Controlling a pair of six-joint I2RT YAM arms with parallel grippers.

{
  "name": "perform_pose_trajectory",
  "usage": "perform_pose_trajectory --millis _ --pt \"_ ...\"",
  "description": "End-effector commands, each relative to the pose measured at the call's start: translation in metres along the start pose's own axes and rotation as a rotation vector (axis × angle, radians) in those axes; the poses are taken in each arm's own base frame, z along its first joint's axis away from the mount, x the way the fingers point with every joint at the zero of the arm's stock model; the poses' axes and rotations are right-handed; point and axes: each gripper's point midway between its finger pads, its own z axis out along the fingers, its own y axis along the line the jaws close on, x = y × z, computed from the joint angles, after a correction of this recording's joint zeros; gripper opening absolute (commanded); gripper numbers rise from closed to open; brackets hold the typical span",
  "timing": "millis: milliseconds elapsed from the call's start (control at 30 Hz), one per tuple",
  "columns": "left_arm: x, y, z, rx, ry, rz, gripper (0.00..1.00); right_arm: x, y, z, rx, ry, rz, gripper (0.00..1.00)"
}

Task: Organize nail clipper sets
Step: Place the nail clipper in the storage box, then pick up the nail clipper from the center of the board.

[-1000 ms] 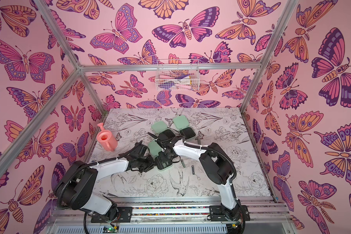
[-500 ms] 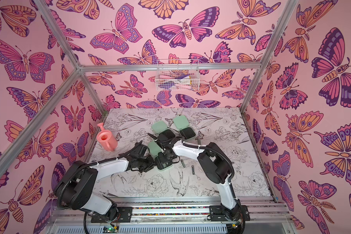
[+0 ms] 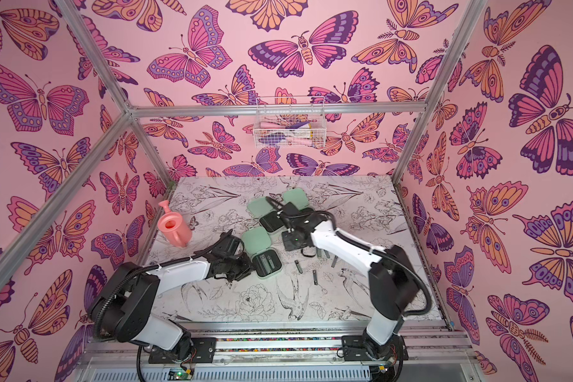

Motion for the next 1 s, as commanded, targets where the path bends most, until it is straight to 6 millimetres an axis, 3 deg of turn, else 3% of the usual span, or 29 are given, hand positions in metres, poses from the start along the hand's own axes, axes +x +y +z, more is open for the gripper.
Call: perform_pose_trajectory --millis 0,167,333,467,733,767,967 --pt "0.007 0.013 0.005 -0.052 0.031 -0.004 0.33 0.037 -0.073 0.000 0.164 0.085 0.124 0.22" --pt "0.007 0.013 0.006 -0.050 0.033 -0.004 0.33 0.070 -0.127 0.012 0.181 0.152 0.268 0.28" --pt "0.009 0.014 0.006 -0.043 0.038 0.010 0.33 0.071 -0.152 0.021 0.154 0.149 0.356 0.35" --pt "0.009 0.014 0.007 -0.041 0.041 0.015 0.33 0.066 -0.163 0.028 0.150 0.130 0.420 0.37" --pt "0.010 0.015 0.009 -0.040 0.048 0.024 0.33 0.053 -0.166 0.053 0.152 0.096 0.528 0.40" --pt "0.010 0.015 0.009 -0.041 0.048 0.025 0.33 0.058 -0.168 0.062 0.171 0.120 0.538 0.40" --pt "0.011 0.016 0.013 -0.046 0.060 0.027 0.33 0.055 -0.175 0.077 0.209 0.102 0.591 0.42"
